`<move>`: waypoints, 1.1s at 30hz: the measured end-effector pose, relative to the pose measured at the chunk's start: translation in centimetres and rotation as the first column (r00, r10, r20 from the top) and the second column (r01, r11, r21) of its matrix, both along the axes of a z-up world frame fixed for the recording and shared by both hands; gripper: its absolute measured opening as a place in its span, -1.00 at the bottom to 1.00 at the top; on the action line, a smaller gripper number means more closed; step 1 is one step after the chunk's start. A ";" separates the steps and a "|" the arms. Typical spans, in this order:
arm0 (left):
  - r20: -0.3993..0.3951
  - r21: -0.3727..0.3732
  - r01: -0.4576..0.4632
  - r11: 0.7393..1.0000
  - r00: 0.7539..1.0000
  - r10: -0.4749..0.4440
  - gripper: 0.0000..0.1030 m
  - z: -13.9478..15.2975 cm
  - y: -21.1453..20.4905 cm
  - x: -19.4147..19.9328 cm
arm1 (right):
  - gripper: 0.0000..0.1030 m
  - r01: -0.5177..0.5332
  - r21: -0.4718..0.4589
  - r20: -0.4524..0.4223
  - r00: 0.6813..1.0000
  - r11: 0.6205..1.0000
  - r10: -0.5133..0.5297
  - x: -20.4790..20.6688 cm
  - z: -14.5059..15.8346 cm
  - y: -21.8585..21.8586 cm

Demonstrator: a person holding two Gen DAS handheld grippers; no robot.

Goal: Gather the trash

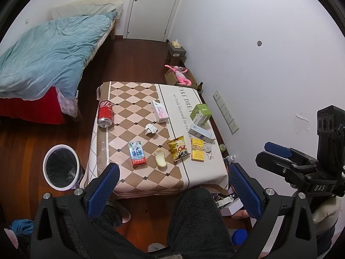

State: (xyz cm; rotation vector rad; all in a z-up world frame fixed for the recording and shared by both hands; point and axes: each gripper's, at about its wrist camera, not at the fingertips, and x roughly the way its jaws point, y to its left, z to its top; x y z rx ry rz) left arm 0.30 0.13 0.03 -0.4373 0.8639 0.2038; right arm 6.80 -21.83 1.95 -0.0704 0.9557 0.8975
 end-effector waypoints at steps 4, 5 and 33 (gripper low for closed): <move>0.003 -0.004 0.003 1.000 1.000 -0.003 1.00 0.1 -0.1 -0.3 | 1.00 -0.003 0.000 0.000 1.000 1.000 0.003 0.1 0.0 -0.1; 0.005 -0.002 0.003 1.000 1.000 -0.003 1.00 0.0 -0.1 -0.3 | 1.00 -0.002 -0.001 0.001 1.000 1.000 0.002 0.1 0.0 -0.1; 0.011 0.004 0.007 1.000 1.000 -0.007 1.00 1.2 -1.3 1.5 | 1.00 0.001 0.005 0.001 1.000 1.000 -0.001 0.5 0.3 -1.2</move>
